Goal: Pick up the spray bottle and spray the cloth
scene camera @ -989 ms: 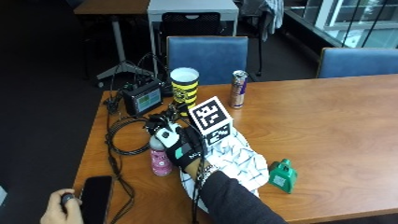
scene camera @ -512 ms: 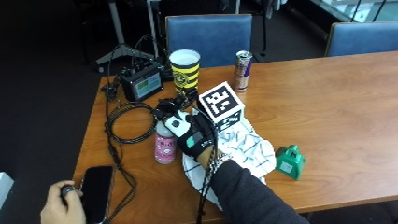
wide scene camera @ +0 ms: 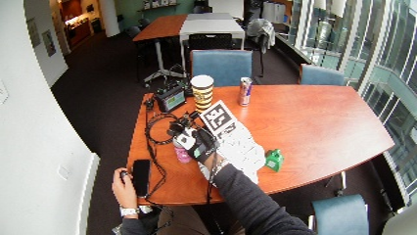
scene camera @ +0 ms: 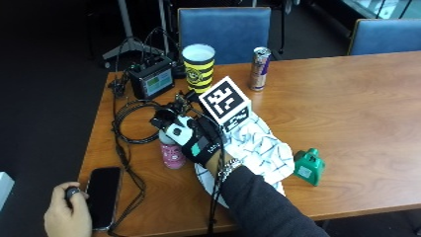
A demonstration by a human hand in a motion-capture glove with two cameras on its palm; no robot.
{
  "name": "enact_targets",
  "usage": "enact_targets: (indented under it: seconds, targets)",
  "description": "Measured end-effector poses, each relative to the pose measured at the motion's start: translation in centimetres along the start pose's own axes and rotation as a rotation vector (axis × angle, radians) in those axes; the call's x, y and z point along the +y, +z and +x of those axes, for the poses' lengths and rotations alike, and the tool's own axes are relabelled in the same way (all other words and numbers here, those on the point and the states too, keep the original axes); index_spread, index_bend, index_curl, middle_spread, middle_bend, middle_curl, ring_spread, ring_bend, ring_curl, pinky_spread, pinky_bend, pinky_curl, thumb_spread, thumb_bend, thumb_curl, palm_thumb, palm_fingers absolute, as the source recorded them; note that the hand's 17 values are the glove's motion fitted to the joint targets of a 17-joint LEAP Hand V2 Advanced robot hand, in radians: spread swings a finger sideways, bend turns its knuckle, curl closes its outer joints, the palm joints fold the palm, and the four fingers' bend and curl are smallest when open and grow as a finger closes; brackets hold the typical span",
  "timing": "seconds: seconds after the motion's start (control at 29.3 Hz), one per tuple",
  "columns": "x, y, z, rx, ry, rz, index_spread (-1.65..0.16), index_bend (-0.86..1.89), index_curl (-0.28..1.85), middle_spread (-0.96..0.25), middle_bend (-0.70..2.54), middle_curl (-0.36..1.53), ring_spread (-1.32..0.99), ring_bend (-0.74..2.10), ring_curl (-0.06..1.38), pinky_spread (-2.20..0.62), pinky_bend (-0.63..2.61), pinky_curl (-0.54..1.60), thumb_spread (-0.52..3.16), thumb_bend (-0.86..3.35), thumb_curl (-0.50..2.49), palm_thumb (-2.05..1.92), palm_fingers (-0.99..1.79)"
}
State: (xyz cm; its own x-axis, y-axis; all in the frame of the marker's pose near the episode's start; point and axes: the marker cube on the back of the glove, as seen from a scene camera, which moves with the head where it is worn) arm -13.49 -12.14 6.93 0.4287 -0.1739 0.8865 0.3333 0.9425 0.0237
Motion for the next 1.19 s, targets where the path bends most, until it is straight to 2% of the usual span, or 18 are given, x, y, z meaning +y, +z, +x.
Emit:
enact_targets:
  seconds: [0.95,1.19]
  targets:
    - [2.5,1.8,4.0,-0.017,0.062,-0.059,-0.32,0.20,0.59,-0.25,0.29,0.59,-0.19,0.39,0.49,0.01,0.16,0.32,1.38,-0.01,0.47,0.85,1.09]
    - [2.9,2.6,5.2,-0.046,0.073,-0.089,-0.32,0.15,0.57,-0.23,0.25,0.58,-0.19,0.40,0.50,0.05,0.15,0.31,1.33,-0.02,0.46,0.82,1.01]
